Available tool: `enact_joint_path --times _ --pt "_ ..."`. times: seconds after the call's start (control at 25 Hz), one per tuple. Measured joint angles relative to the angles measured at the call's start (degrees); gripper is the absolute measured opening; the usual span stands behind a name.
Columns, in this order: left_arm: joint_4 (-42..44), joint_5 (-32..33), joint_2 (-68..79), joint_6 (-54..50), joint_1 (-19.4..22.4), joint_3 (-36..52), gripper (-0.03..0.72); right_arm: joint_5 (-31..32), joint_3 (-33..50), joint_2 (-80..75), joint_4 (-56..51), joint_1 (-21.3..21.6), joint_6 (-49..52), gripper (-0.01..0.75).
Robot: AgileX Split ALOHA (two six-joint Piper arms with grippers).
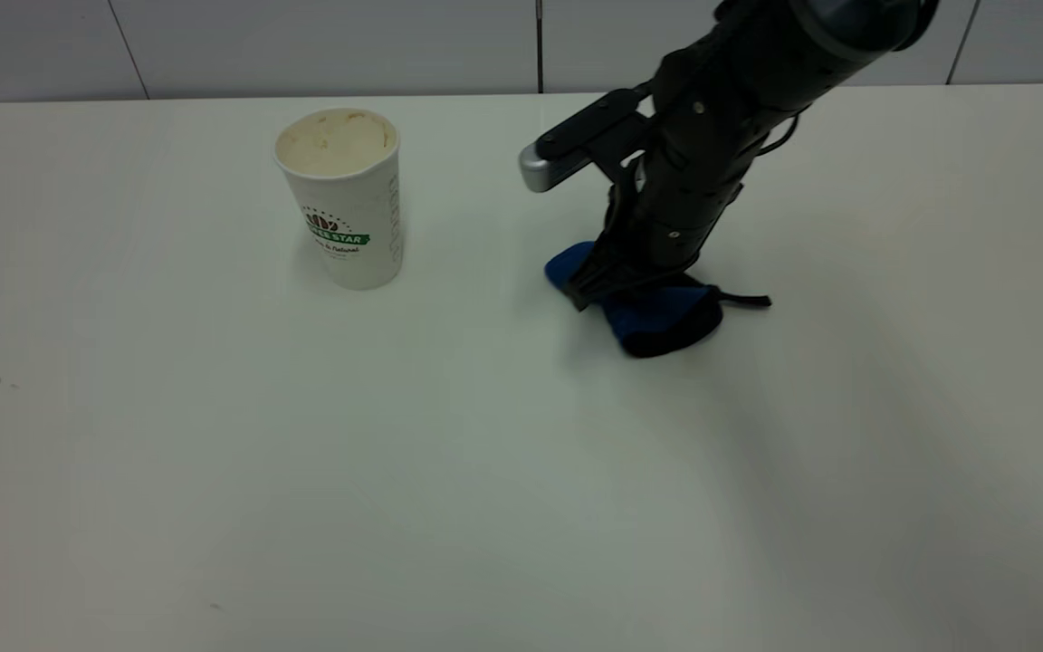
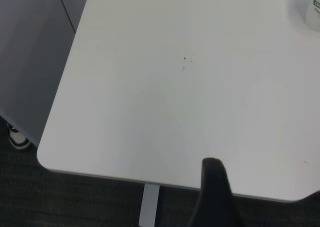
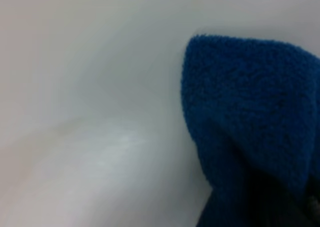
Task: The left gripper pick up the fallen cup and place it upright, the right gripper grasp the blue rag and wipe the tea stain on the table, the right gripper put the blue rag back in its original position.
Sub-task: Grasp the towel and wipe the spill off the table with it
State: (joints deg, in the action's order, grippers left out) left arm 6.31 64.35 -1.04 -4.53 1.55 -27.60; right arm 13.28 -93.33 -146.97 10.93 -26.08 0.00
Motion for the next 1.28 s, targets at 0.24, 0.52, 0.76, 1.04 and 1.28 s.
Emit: enact_joint_path --times 0.24,0.52,0.76,1.04,1.28 --pt "0.0 0.0 0.0 0.0 0.0 0.0 0.564 10.4 -0.4 0.5 -3.7 -3.5 0.0 0.051" --pt "0.0 0.0 0.0 0.0 0.0 0.0 0.564 23.2 -0.5 1.1 -6.9 7.9 0.0 0.051" --pt "0.0 0.0 0.0 0.0 0.0 0.0 0.564 19.9 -0.5 1.3 -6.9 20.0 0.0 0.054" --pt "0.0 0.0 0.0 0.0 0.0 0.0 0.564 18.0 -0.3 1.6 -7.0 22.0 0.0 0.143" --pt "0.0 0.0 0.0 0.0 0.0 0.0 0.564 22.1 0.7 7.0 -8.4 22.3 0.0 0.457"
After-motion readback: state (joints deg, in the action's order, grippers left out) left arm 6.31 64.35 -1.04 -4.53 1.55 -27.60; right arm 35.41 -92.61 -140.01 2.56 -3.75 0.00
